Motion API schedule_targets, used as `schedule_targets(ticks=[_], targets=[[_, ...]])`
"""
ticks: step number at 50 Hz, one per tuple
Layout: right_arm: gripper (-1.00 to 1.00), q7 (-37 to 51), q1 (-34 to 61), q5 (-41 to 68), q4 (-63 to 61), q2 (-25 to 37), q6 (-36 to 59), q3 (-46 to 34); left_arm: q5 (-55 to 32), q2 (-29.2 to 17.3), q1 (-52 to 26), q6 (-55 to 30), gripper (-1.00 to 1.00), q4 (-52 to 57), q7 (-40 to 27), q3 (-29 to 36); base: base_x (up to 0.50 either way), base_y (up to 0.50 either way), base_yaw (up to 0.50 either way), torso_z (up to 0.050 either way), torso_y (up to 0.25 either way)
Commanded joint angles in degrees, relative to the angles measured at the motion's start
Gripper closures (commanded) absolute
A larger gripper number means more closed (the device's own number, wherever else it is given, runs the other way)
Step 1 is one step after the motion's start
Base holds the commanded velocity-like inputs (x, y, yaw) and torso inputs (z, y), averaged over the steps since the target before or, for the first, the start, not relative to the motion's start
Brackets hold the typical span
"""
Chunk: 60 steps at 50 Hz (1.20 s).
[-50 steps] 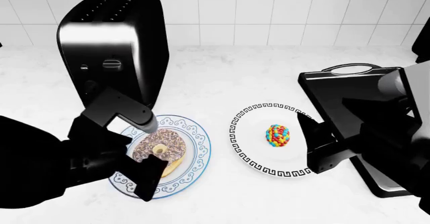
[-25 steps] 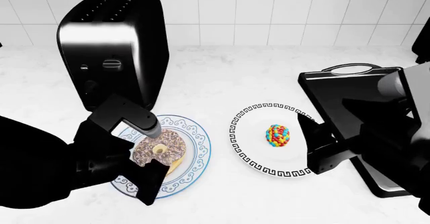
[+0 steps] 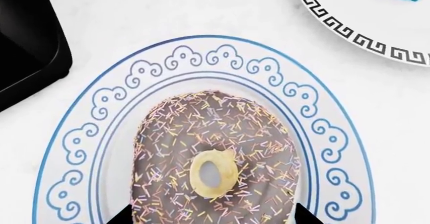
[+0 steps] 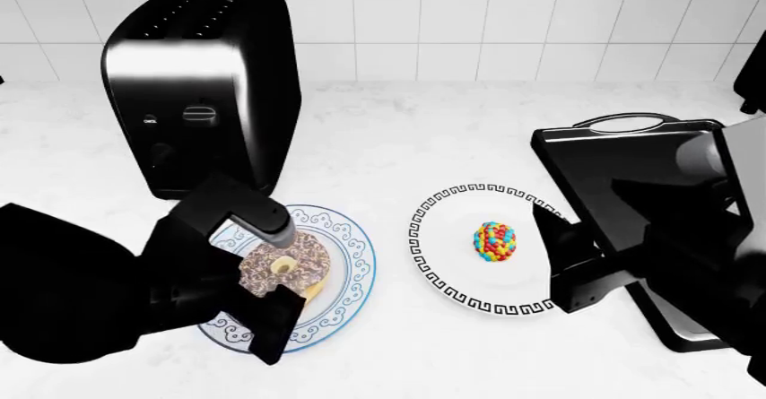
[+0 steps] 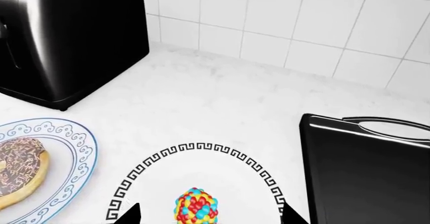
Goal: Move the dessert items from the plate to the tray.
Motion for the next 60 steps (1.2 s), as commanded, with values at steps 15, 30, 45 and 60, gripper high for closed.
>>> schedule_targets(ticks=[15, 30, 45, 60], targets=[[-1.0, -0.49, -0.71, 0.04, -0.25, 0.86, -0.75, 0.42, 1.63, 0.28, -1.0, 1.1, 1.0, -1.08, 1.91, 2.44, 0.0, 0.0, 0.0, 0.0, 0.0], [-1.0, -0.12, 0.02, 0.99, -0.23, 1.44, -1.15, -0.13, -6.61, -3.66, -3.73, 3.97, 1.0, 4.22, -3.77, 1.52, 0.0, 0.0, 0.0, 0.0, 0.0], [-1.0, 8.83, 17.86, 14.56, 9.65, 0.83, 3.15, -18.24, -11.77, -6.73, -5.36, 6.15, 1.0, 8.35, -7.05, 1.35, 0.0, 0.0, 0.0, 0.0, 0.0], [-1.0, 12.43, 27.95, 18.21, 20.56, -5.16, 6.05, -29.52, -11.83, -7.84, -5.67, 6.68, 1.0, 9.19, -6.62, 1.02, 0.0, 0.0, 0.0, 0.0, 0.0]])
